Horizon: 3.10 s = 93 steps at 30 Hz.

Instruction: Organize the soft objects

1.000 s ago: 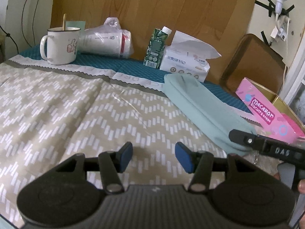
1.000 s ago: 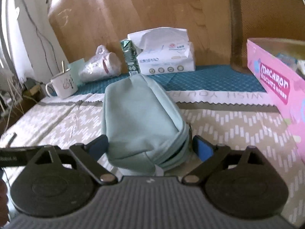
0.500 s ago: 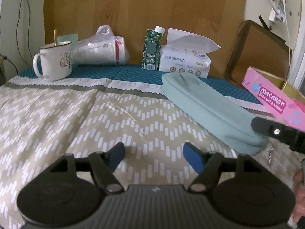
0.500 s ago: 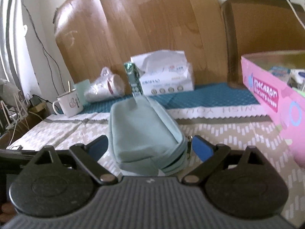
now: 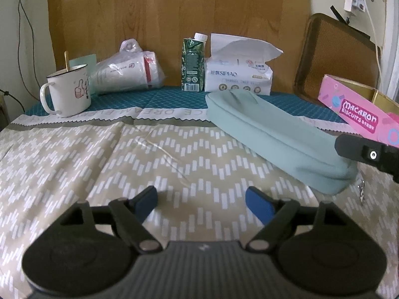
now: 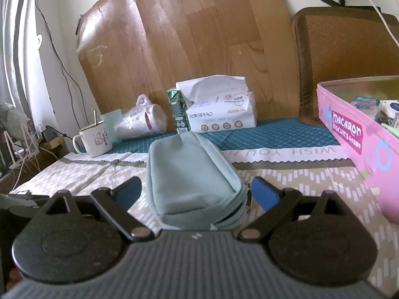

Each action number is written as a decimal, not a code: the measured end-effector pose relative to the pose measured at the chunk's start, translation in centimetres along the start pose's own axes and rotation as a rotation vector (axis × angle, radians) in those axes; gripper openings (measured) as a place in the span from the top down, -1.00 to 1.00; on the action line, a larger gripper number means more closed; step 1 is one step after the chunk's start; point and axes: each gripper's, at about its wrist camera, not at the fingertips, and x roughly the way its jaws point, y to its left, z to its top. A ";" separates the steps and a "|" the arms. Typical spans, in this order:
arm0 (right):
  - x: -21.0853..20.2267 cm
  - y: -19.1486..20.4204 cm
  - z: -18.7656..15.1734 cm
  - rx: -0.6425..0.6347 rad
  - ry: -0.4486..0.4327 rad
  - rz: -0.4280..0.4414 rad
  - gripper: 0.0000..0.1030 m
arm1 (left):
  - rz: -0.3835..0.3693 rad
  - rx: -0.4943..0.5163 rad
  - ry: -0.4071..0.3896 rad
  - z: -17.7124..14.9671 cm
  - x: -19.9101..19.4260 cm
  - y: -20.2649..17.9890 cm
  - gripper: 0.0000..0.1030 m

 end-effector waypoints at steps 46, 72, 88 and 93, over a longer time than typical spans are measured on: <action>-1.5 3.1 -1.4 -0.054 0.034 -0.072 -0.88 | -0.056 -0.021 -0.001 0.0 -0.3 0.7 -0.79; -0.8 5.4 -2.4 -0.458 0.130 -0.124 0.42 | 0.009 -0.022 0.013 -0.1 -0.3 0.5 -0.83; -15.4 -0.6 -4.0 -0.080 -0.016 -0.090 0.04 | 0.075 0.043 0.045 0.1 0.2 -0.8 -0.99; -14.5 -0.3 -3.3 -0.017 -0.037 -0.044 0.01 | 0.067 0.057 0.049 0.2 0.0 -0.9 -0.99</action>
